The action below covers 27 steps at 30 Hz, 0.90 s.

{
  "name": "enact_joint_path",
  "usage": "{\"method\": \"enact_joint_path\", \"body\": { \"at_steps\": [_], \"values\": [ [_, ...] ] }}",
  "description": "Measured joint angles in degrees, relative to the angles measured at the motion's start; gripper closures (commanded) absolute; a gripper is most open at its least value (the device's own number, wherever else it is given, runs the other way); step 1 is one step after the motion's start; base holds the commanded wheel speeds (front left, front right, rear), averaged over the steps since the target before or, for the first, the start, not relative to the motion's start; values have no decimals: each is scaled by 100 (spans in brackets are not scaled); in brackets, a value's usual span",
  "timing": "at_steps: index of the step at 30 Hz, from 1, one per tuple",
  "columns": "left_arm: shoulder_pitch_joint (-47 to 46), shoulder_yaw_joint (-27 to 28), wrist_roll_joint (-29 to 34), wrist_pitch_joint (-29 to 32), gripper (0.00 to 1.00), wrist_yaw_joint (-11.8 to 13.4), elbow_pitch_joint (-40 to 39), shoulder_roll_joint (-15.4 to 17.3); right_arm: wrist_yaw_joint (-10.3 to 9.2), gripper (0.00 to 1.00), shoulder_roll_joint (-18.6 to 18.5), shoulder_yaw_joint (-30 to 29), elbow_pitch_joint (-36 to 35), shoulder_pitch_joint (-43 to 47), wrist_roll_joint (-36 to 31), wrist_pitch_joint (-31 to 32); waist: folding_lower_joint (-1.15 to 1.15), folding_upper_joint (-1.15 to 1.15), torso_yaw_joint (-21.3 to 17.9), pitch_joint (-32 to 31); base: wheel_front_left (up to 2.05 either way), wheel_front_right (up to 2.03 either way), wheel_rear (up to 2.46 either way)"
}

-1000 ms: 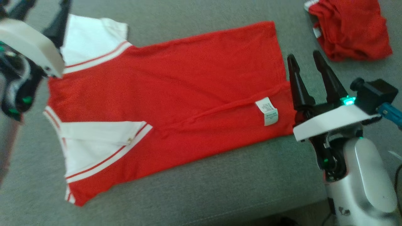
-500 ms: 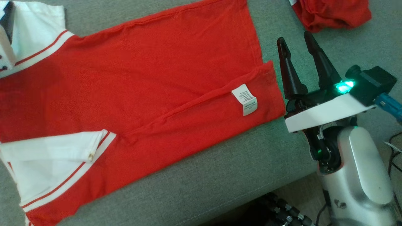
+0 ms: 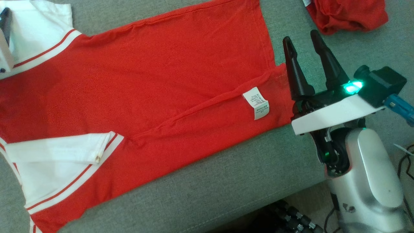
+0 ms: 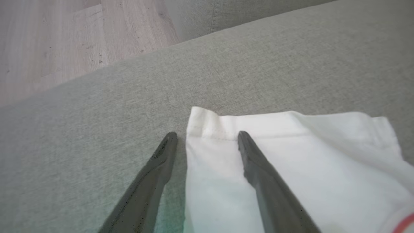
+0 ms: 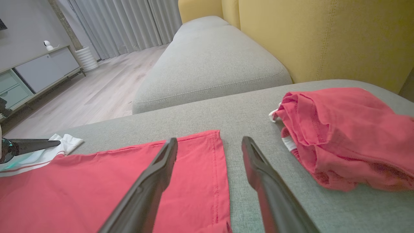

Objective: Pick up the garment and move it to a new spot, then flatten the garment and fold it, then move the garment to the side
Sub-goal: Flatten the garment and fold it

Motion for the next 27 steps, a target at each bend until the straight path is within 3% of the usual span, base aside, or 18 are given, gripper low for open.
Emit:
{"method": "enact_joint_path", "body": {
  "at_steps": [1, 2, 4, 9, 15, 27],
  "values": [
    [0, -3, -24, 25, 16, -20, -15, -7, 0, 0, 0, 0, 1, -30, 0, 0, 0, 0, 5, 1, 0, 0, 0],
    [0, -13, -54, 37, 55, -56, -34, -12, 0, 0, 0, 0, 1, -55, 0, 0, 0, 0, 10, 3, 0, 0, 0],
    [1, -66, -55, 46, 100, -110, -101, -42, 0, 0, 0, 2, 7, -66, -1, 1, 0, 0, 21, 4, 0, 0, 0],
    [12, -148, -11, -169, 100, -145, -114, -105, 0, 0, 0, 3, 174, -98, -18, 60, 1, 0, 65, -33, 0, 0, 0],
    [15, -129, 47, -838, 100, -152, -107, -339, 0, 0, -2, -199, 581, -520, -353, 392, 0, 0, 226, -226, 0, 0, 0],
    [219, -178, -56, -1635, 100, -361, -802, -786, 0, 0, -137, -603, 2148, -1913, -1244, 1820, 0, 0, 1022, -578, 0, 0, 0]
  ]
}}
